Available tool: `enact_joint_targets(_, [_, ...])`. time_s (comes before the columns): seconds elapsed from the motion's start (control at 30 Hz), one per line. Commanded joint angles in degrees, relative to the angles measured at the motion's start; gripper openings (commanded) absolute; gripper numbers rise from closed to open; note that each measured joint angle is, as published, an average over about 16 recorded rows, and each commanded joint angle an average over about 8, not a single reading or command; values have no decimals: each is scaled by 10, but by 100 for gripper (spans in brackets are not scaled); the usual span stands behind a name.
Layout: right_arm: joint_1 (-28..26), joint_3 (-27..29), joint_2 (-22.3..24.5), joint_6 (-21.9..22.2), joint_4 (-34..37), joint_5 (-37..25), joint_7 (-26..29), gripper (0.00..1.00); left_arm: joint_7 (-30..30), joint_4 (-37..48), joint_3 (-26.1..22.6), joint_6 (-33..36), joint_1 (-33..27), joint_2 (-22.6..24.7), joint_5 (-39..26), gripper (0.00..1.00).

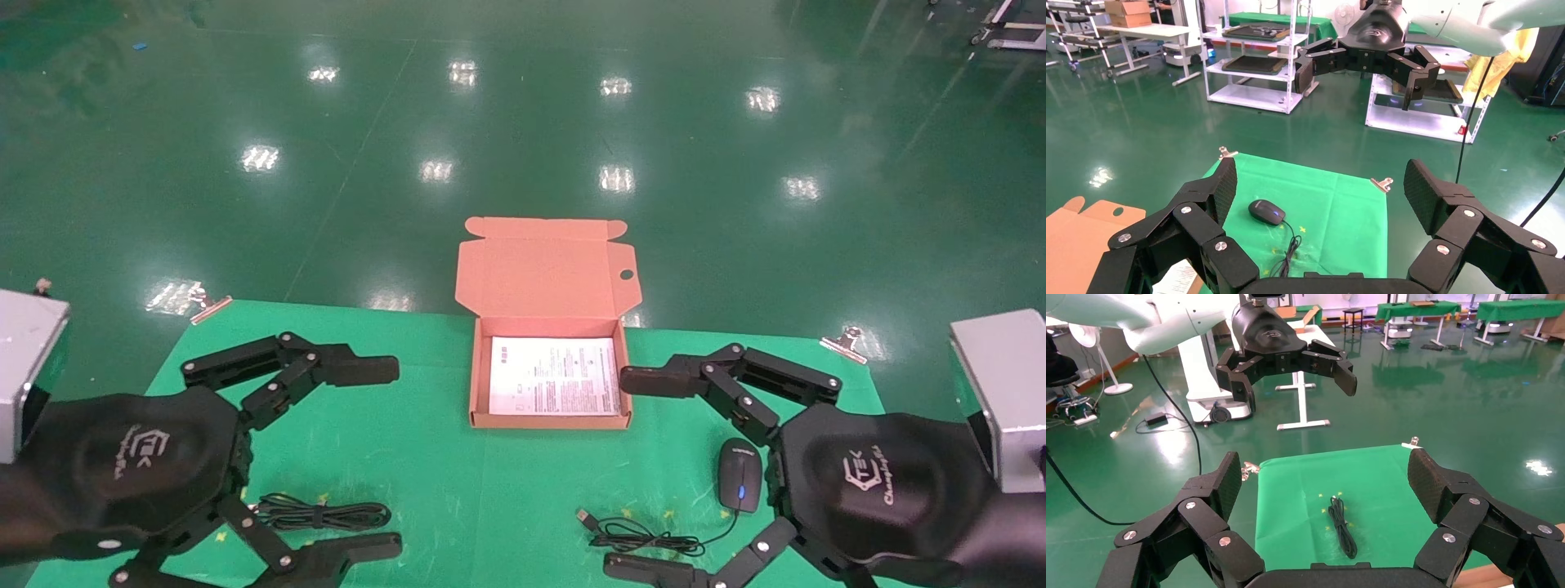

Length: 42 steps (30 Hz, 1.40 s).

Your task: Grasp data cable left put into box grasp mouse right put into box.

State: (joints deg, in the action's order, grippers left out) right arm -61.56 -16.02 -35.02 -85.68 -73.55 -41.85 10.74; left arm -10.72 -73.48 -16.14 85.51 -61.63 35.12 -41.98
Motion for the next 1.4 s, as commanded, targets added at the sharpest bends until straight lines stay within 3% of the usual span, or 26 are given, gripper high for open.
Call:
enact_joint_targets(0.03, [0,0,0,0,0,0,0,100,0,0,0,0,0,0,0,100])
enact_joint_targets(0.47, [0,0,0,2,2,-1,0,100,0,-1,-2,3,-1,0,-4,100])
enact_joint_targets(0.7, [-9,-3,5,3,-3,-36,-30,100,-7,-6,-31,18,-34,2,-62,100])
enact_joint_targets(1.0, [-81,-44,-4,-26,-25,-165,-105,100,-48,-11,-111,43,-131,23,-199,100])
enact_joint_targets(1.4, [-208,-182,-42,-31,-39,-385,-253,100,-32,4,-278,50,-274,88,-402,100])
